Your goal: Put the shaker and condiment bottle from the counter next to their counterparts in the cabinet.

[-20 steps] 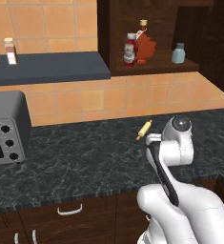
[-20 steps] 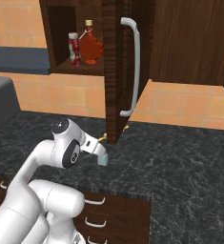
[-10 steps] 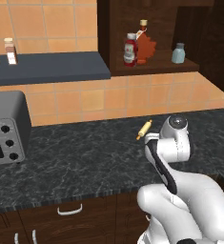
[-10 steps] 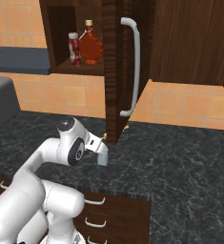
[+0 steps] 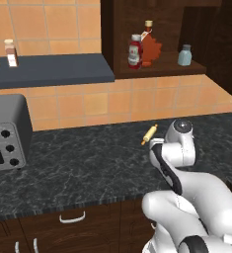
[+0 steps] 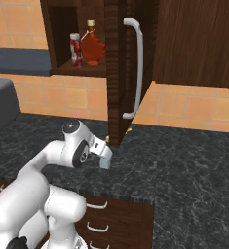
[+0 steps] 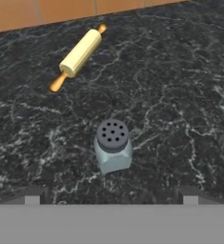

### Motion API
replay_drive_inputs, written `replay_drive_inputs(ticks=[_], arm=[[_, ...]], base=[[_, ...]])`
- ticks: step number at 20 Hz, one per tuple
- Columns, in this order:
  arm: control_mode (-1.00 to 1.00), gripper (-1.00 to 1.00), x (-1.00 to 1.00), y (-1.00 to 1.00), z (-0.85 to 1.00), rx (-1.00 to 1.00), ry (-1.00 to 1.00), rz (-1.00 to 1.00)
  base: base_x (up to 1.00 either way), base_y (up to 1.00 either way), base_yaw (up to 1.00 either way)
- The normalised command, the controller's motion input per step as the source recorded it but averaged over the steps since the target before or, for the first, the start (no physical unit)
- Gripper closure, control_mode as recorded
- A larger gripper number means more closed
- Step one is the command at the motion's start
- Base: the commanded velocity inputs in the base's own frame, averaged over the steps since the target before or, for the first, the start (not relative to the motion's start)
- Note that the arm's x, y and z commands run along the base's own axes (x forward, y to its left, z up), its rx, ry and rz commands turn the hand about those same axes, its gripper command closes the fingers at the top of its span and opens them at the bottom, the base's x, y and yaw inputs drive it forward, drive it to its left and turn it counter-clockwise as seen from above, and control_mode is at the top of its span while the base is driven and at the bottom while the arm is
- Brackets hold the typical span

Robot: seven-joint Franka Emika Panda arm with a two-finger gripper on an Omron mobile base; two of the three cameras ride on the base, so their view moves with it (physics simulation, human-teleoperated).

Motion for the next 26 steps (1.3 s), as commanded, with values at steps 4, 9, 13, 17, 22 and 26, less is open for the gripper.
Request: replay_drive_inputs(ticks=[4, 9, 13, 17, 22, 26], arm=[[-1.0, -1.0, 0.23, 0.0, -0.24, 0.0, 0.0, 0.0], [-1.0, -1.0, 0.06, -0.12, -0.27, 0.02, 0.0, 0.0], [-1.0, -1.0, 0.0, -0.11, -0.18, 0.03, 0.0, 0.0], [-1.0, -1.0, 0.0, 0.0, -0.17, 0.0, 0.0, 0.0], [-1.0, -1.0, 0.02, 0.0, -0.1, 0.01, 0.0, 0.0], [-1.0, -1.0, 0.07, 0.0, -0.21, 0.0, 0.0, 0.0]], base=[[0.0, 0.0, 0.0], [0.0, 0.0, 0.0], [0.0, 0.0, 0.0], [0.0, 0.0, 0.0], [0.0, 0.0, 0.0], [0.0, 0.0, 0.0]])
